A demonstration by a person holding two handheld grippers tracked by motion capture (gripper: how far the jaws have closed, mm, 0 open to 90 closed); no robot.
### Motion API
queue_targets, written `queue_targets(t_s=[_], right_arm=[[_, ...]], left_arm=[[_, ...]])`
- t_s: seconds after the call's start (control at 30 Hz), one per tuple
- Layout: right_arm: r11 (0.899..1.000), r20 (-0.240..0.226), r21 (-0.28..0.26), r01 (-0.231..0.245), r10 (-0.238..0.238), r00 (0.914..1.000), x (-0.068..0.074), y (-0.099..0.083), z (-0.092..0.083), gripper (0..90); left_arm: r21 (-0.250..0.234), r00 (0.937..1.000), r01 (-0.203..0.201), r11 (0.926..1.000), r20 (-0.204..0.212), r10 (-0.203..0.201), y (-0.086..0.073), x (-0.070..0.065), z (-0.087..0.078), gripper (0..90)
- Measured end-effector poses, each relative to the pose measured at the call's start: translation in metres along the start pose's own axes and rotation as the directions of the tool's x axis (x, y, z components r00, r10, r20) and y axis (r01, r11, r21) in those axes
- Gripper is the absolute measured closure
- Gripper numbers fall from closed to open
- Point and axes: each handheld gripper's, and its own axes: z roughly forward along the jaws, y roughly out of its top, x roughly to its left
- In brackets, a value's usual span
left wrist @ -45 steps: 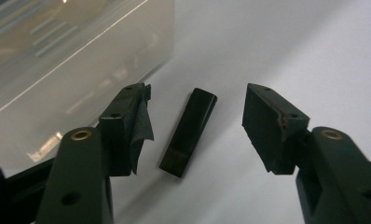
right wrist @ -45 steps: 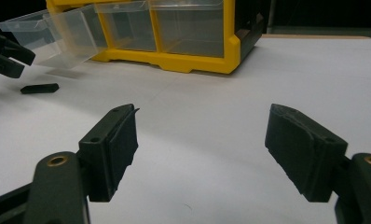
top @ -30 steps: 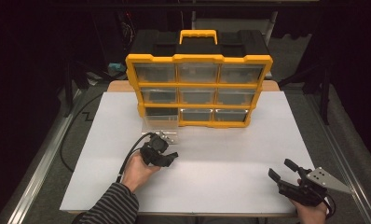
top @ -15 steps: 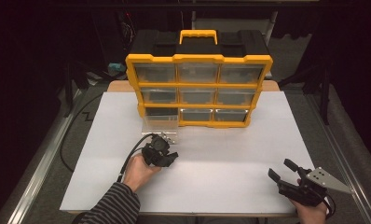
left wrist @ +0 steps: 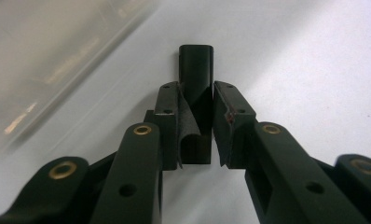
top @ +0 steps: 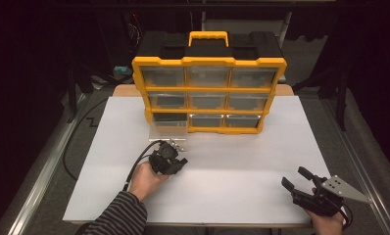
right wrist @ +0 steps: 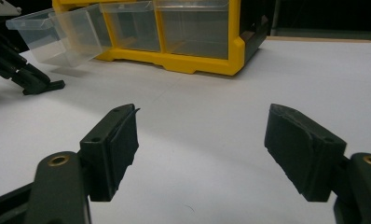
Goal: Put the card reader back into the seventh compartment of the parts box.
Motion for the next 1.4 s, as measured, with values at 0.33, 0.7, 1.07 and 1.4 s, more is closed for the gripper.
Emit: queue_targets(t_s=[0.33, 0.7, 1.07, 1.4], right_arm=[[1.0, -0.004, -0.008, -0.003, 0.003, 1.0, -0.001, 0.0, 0.0, 26.4], [1.0, -0.012, 0.002, 0.001, -0.001, 0.9999, 0.0, 0.0, 0.0, 26.7], [1.0, -0.011, 0.007, 0.006, -0.006, 0.9999, 0.0, 0.0, 0.001, 26.8], [1.0, -0.019, 0.004, 0.005, -0.005, 0.9998, 0.0, 0.0, 0.001, 26.8]], left_arm=[[-0.014, 0.9999, 0.001, 0.9999, 0.016, -0.001, -0.001, 0.002, -0.001, 73.1], [-0.041, 0.9991, 0.009, 0.9991, 0.042, -0.007, -0.006, -0.002, -0.012, 73.2], [-0.073, 0.9977, 0.016, 0.9972, 0.066, -0.012, -0.013, -0.003, -0.027, 73.2], [-0.109, 0.9966, 0.031, 0.9935, 0.08, -0.022, -0.018, -0.005, -0.045, 73.2]])
